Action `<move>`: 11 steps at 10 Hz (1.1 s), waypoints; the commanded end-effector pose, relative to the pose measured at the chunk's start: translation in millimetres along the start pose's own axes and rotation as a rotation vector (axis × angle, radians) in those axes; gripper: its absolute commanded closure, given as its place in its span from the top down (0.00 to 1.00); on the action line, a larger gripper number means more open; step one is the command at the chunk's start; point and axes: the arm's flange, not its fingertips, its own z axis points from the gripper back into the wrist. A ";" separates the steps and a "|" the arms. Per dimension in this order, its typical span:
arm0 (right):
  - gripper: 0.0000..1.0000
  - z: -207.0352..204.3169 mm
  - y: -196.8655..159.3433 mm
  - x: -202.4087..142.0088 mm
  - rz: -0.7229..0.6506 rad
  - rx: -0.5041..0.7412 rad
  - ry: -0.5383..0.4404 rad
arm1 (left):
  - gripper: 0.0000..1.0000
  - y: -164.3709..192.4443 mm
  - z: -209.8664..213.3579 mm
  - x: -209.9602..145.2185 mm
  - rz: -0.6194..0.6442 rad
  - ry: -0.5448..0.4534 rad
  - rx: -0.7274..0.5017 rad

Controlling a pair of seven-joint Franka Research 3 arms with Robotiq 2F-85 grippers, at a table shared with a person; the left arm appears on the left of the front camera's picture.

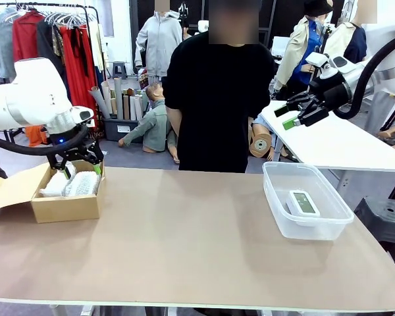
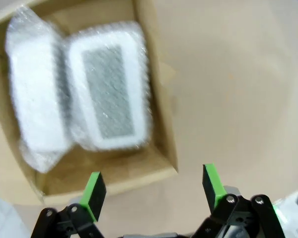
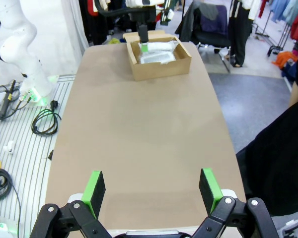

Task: Separate and place wrapped and unwrapped clocks.
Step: If the picked Digital clock is wrapped, place it in the Package Box ; if not, place it in the Organizing box.

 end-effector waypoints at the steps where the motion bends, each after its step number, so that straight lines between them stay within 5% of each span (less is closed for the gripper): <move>1: 1.00 1.2 0.8 1.3 0.008 -0.002 0.000 | 1.00 -14.1 29.8 -20.2 -0.085 0.064 -0.106; 5: 1.00 1.2 0.8 1.3 0.008 -0.002 0.000 | 1.00 -49.0 84.1 -59.7 -0.388 0.148 -0.416; 9: 1.00 1.2 0.8 1.3 0.008 -0.002 0.000 | 1.00 -59.6 102.5 -35.8 -0.683 0.005 -0.695; 11: 1.00 1.2 0.8 1.3 0.008 -0.002 0.000 | 1.00 -77.3 103.2 -36.5 -0.937 -0.166 -0.682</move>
